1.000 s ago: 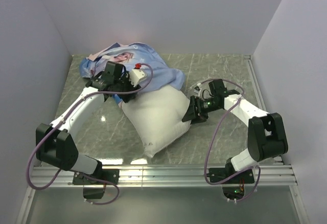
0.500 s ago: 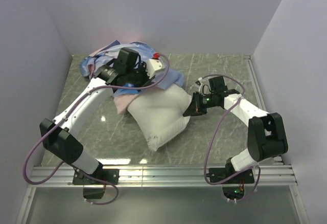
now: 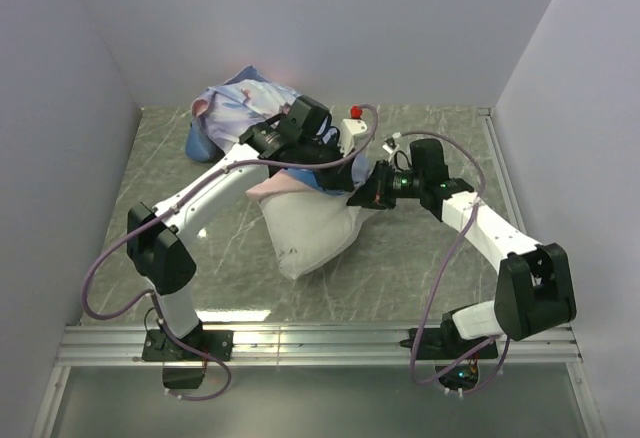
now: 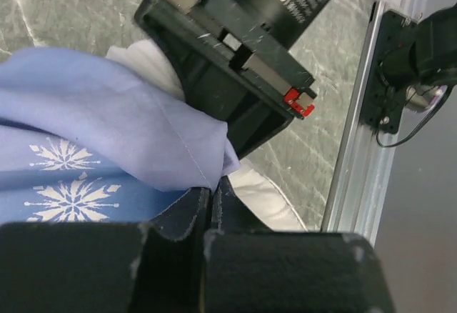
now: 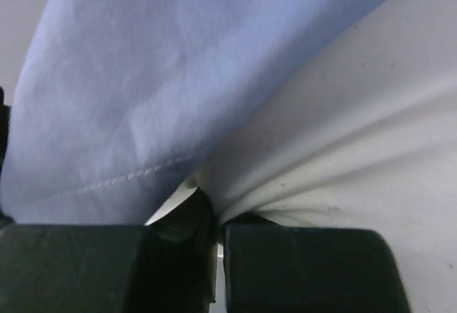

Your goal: Put the pillow into the pillowcase

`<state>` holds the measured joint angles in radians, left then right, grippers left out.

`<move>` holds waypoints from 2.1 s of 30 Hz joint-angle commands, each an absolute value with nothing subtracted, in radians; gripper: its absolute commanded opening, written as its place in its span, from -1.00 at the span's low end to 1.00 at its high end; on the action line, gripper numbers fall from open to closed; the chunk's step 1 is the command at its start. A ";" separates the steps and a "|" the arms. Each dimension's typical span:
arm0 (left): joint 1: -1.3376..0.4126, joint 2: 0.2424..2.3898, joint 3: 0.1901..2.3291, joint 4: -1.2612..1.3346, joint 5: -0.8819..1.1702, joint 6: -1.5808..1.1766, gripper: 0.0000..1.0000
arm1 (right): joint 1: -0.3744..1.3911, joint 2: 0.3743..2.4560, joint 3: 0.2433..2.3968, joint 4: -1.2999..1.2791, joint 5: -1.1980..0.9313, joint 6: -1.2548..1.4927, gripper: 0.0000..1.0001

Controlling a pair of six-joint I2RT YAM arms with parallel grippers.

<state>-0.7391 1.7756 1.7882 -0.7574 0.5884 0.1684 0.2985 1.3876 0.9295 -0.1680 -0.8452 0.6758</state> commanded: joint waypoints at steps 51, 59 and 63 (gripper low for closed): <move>-0.756 1.320 1.227 -0.781 0.550 0.312 -0.52 | 0.265 1.486 0.785 0.367 -0.966 1.134 -1.00; -0.358 1.157 1.095 -0.629 0.298 0.290 0.99 | 0.253 1.447 0.776 0.247 -0.963 1.028 -1.00; -0.282 1.230 1.078 -0.595 0.253 0.423 0.99 | 0.252 1.445 0.782 0.212 -0.973 1.000 -1.00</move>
